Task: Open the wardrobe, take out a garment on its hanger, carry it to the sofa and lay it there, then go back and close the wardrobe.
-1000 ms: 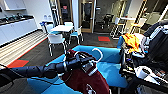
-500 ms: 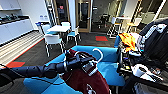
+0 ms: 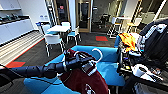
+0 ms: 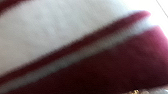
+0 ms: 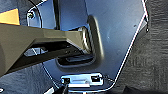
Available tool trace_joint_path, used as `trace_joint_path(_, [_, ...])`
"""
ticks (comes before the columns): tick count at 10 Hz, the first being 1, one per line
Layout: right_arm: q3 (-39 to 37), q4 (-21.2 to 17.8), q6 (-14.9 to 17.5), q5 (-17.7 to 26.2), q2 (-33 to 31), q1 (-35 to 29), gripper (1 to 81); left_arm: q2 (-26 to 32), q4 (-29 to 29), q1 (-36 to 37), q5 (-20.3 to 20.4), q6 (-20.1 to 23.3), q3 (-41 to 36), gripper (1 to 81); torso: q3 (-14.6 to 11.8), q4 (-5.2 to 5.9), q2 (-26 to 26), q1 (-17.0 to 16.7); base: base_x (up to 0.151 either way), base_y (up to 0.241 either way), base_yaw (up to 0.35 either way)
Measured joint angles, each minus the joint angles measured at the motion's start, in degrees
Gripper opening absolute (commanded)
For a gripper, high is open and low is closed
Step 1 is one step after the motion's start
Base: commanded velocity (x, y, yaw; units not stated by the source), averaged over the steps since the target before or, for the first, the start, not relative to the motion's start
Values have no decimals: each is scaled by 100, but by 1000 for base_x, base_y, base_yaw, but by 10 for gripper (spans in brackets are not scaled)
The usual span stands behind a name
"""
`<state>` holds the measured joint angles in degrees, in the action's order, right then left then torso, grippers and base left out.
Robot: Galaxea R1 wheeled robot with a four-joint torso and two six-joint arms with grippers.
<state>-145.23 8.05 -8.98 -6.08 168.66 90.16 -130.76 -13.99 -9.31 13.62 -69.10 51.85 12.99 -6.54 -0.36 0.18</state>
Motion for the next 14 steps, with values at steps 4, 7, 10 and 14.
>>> trace_joint_path(4, [0,7,0,9,-2,66,811,-26,-22,-9,22,-17,-48,10,-2,0,-7,-15,91,0,0])
trace_joint_path(7, [0,9,0,-17,0,-15,811,-33,-39,-9,-59,-6,-33,10,2,0,-2,-9,100,0,0])
trace_joint_path(10, [0,11,0,0,12,-6,811,-30,-41,-9,-78,0,-33,10,2,0,0,-5,81,0,0])
trace_joint_path(14, [0,16,0,-11,12,-15,811,-22,-44,-11,-80,-11,-30,10,5,0,2,0,16,0,0])
